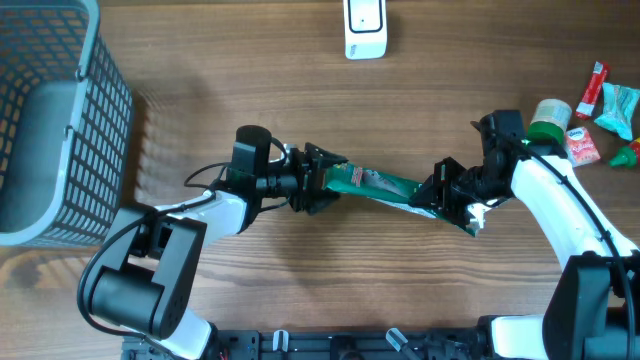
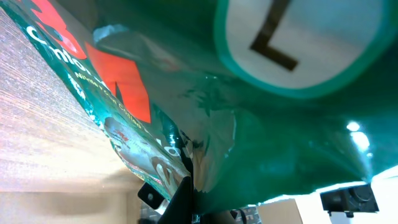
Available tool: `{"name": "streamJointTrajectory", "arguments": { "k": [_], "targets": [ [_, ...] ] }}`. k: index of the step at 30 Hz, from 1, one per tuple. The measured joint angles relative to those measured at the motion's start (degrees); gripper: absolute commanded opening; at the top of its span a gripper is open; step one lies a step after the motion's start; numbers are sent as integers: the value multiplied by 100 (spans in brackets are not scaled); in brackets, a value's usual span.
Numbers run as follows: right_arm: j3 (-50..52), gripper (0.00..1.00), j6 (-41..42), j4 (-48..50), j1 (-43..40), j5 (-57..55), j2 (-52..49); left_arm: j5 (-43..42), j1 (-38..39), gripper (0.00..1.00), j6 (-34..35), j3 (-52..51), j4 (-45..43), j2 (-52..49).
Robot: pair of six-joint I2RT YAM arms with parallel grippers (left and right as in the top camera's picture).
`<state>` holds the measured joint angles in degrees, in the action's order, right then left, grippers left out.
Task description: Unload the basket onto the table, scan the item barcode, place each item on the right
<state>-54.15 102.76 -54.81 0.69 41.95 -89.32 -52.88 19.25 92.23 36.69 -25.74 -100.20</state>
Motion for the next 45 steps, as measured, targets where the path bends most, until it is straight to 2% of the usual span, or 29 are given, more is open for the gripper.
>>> {"name": "streamJointTrajectory", "arguments": {
  "k": [3, 5, 7, 8, 10, 12, 13, 14, 15, 18, 20, 23, 25, 26, 30, 33, 35, 38, 40, 45],
  "targets": [
    [0, 4, -31, 2, 0, 2, 0, 264, 74, 62, 4, 0, 0, 0],
    [0, 4, -52, 2, 0, 2, 0, 448, 190, 56, 4, 0, -2, 0],
    [0, 4, -92, 2, 0, 2, 0, 566, 304, 35, 20, 0, 0, 0],
    [0, 4, -111, 2, 0, 4, 0, 619, 348, 30, 33, 0, 2, 2],
    [0, 4, -177, 2, 0, 26, 0, 682, 404, 4, 2, 0, 0, 2],
    [0, 4, -271, 28, 0, 33, 0, 734, 404, 4, 48, 0, -44, 0],
    [0, 11, -365, 98, 0, 31, 0, 730, 398, 4, 28, -4, -201, 0],
    [0, 23, -520, 195, 0, 44, 0, 723, 380, 4, 28, -2, -424, 0],
    [0, 28, -813, 407, 2, 44, 0, 717, 350, 4, 26, -4, -584, 0],
    [-4, 53, -2586, 1816, 9, 188, 0, 671, 254, 4, 52, -4, -774, 0],
    [-24, 66, -3713, 2398, 7, 439, 0, 632, 234, 4, 118, -4, -726, 0],
    [-146, 80, -4889, 2551, 7, 675, 0, 570, 234, 4, 247, -4, -647, 0],
    [-376, 95, -5576, 2439, 7, 791, 2, 498, 234, 4, 315, -4, -643, 0],
    [-507, 98, -5993, 2306, 7, 839, 31, 476, 234, 4, 330, -4, -643, 0],
    [-876, 100, -7722, 1521, 7, 855, 570, 343, 81, 4, 378, -4, -640, 0],
    [-1021, 100, -9423, 1403, 7, 612, 1349, 306, -140, 4, 415, -4, -636, 0],
    [-1095, 100, -10067, 1375, 7, 424, 1547, 304, -262, 4, 459, -4, -636, 0],
    [-1108, 100, -10769, 879, 109, 79, 1572, 302, -389, 4, 527, -4, -634, 0],
    [-1110, 99, -10961, 693, 487, -487, 1572, 299, -444, 4, 566, -4, -636, 0],
    [-1108, 95, -10994, 859, 2249, -2621, 1565, 238, -551, 4, 933, -4, -619, 0]
  ]
}}
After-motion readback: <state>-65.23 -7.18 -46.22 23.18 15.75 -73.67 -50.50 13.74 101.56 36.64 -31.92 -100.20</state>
